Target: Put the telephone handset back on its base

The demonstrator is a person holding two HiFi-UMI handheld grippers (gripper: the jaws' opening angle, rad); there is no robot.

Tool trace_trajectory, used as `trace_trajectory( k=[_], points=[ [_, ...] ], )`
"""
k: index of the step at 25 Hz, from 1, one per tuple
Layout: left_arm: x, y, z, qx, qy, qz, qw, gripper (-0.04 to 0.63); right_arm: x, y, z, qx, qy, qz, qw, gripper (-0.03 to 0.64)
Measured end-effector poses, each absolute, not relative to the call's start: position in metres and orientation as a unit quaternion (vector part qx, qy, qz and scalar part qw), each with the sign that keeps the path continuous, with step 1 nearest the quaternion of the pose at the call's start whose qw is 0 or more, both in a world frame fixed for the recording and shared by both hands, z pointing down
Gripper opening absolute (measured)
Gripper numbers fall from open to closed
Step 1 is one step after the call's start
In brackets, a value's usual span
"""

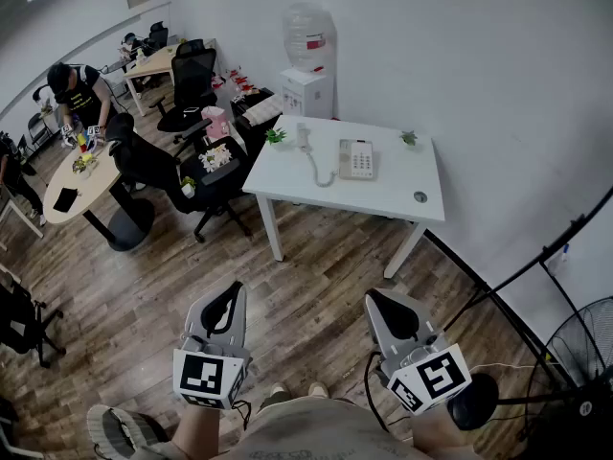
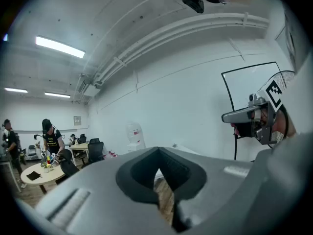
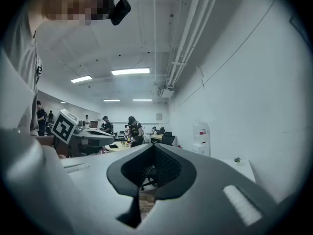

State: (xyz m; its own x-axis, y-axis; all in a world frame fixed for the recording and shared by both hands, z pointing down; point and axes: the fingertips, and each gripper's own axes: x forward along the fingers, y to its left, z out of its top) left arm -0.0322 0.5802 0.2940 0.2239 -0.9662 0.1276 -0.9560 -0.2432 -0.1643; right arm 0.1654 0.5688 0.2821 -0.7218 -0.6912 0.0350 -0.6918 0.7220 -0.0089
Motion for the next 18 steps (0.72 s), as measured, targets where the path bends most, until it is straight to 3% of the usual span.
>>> trace_trajectory(
  k=[13, 14, 15, 16, 18],
  points=[
    [-0.019, 0.582, 0.291, -0.783, 0.613, -0.102, 0.025, 0.000, 0.178, 0.563, 0.278, 0.391, -0.920, 0.020, -0.017, 0.033],
    [-0.018, 0.582, 0.291, -0.782, 0.614, -0.102, 0.024, 0.002, 0.182, 0.561, 0.277, 0.402, -0.915, 0.022, -0.025, 0.099],
    [-0.017, 0.582, 0.290, -0.782, 0.615, -0.103, 0.023, 0.002, 0.185, 0.559, 0.275, 0.411, -0.911, 0.023, -0.030, 0.220],
    [-0.017, 0.582, 0.289, -0.782, 0.615, -0.104, 0.023, 0.000, 0.189, 0.557, 0.274, 0.417, -0.908, 0.025, -0.033, 0.269],
    [-0.016, 0.583, 0.290, -0.782, 0.614, -0.104, 0.025, 0.002, 0.194, 0.556, 0.274, 0.423, -0.905, 0.029, -0.032, 0.249]
  ],
)
